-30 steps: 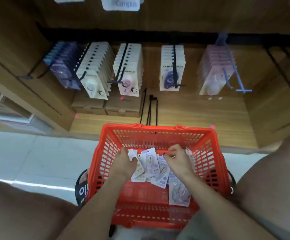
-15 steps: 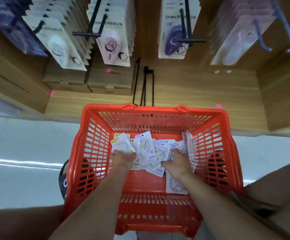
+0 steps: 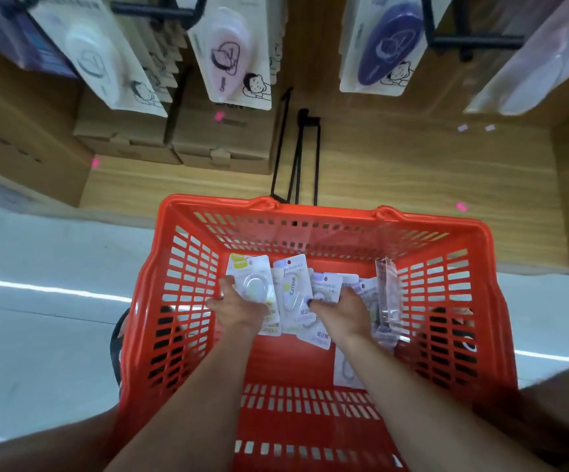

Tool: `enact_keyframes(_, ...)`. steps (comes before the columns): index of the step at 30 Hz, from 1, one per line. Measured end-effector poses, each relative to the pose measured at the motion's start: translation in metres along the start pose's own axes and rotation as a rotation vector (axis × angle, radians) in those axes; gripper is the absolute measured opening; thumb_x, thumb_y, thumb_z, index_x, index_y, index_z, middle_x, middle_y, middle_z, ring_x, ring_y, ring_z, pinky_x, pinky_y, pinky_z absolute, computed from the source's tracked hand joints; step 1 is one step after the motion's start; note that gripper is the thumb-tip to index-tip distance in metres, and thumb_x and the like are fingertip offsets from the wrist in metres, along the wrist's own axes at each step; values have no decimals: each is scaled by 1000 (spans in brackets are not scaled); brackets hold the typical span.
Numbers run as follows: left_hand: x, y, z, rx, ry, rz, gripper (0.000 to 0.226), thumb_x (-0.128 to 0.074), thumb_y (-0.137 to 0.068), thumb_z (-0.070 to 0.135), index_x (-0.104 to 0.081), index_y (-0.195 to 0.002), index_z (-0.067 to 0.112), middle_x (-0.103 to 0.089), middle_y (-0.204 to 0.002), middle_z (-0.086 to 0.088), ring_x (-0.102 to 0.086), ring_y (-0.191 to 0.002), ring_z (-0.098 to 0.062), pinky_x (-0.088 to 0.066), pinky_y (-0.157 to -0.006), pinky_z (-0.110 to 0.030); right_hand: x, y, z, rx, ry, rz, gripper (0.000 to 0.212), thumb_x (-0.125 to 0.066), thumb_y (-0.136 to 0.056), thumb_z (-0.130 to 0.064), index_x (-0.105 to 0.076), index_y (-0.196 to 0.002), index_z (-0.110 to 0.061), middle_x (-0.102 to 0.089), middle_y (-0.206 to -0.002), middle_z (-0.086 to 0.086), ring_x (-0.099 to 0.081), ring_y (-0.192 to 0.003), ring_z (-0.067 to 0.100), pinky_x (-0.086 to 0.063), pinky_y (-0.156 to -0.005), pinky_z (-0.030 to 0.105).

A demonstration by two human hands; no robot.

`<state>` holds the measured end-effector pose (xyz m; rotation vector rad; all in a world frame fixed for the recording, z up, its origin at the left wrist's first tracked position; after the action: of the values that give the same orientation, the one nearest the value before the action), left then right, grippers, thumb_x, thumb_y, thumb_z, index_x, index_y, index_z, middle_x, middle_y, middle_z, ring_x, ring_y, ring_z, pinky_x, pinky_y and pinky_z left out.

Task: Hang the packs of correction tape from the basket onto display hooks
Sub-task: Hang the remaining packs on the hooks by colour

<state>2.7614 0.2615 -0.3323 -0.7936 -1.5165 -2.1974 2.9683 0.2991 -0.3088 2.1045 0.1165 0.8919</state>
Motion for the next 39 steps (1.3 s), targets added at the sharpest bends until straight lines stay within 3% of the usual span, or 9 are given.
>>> enact_keyframes(7, -2, 4, -6, -108, -80, -23, 87, -85, -76, 18, -31, -144, 23, -30, -142, -16, -59, -114, -37, -55, -96, -42, -30, 0, -36, 93, 56, -110, 70, -77, -87, -39, -38, -138, -10, -63, -125, 12, -67, -109, 34, -58, -89, 46)
enact_keyframes(10, 1, -1, -6, -106, -104, -51, 89, -87, -76, 20, -30, -143, 28, -30, -141, -17, -57, -103, -33, -56, -95, -42, -26, -7, -33, 69, 87, -58, 66, -74, -91, -31, -36, -140, -8, -67, -111, 12, -71, -95, 34, -59, -80, 46)
enact_keyframes(12, 2, -3, -7, -86, -135, -74, 100, -88, -76, 22, -23, -150, 30, -26, -147, -19, -55, -118, -37, -53, -99, -42, -22, -10, -30, 36, 62, -67, 71, -74, -92, -26, -32, -147, -10, -65, -107, 9, -68, -87, 29, -56, -72, 39)
enact_keyframes(15, 0, -3, -12, -17, -51, -99, 113, -93, -69, 29, -18, -154, 33, -28, -150, -20, -52, -129, -41, -51, -106, -49, -15, -10, -29, -13, -33, -113, 88, -75, -89, -20, -23, -160, -13, -58, -135, 11, -59, -96, 25, -50, -77, 34)
enact_keyframes(24, -1, -12, -15, 84, -21, -123, 112, -87, -72, 58, -26, -154, 15, -28, -160, -22, -38, -145, -42, -42, -115, -53, -11, -3, -21, -55, -105, -194, 80, -73, -89, -17, -30, -156, -9, -49, -138, 9, -49, -103, 23, -50, -92, 39)
enact_keyframes(28, -6, -6, -12, 52, -166, -111, 104, -72, -85, 64, -15, -161, 23, -5, -168, -27, -11, -155, -46, -29, -120, -57, -13, 2, -16, -66, -115, -210, 76, -75, -83, -21, -40, -150, -12, -53, -135, 5, -58, -113, 26, -54, -98, 47)
enact_keyframes(32, -6, -5, -7, 11, -207, -103, 109, -72, -89, 56, 0, -165, 26, 5, -168, -29, -7, -157, -47, -25, -123, -54, -6, 4, -11, -71, -169, -158, 70, -74, -85, -20, -42, -147, -10, -62, -113, 4, -62, -88, 16, -52, -84, 38)
enact_keyframes(35, -7, -8, -10, -29, -174, -99, 101, -79, -84, 46, -15, -160, 29, -14, -164, -29, -37, -145, -46, -42, -116, -52, 6, 5, -9, -54, -239, -97, 70, -72, -88, -19, -40, -149, -8, -60, -96, -2, -55, -74, 6, -44, -65, 30)
enact_keyframes(39, -4, 4, -6, -143, -99, -83, 76, -79, -83, 36, -38, -146, 26, -61, -122, -8, -60, -115, -31, -53, -97, -41, 30, 9, -11, -17, -285, -11, 54, -76, -85, -17, -51, -132, -11, -62, -92, -5, -58, -75, 7, -47, -64, 30)
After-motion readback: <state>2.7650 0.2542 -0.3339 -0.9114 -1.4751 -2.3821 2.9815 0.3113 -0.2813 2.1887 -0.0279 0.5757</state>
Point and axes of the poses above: each hand's wrist, its own y-axis away from the middle knuckle, its own x-axis out of the back of the hand, z = x × y, the point moved 5 cm from there along -y, towards the middle knuckle
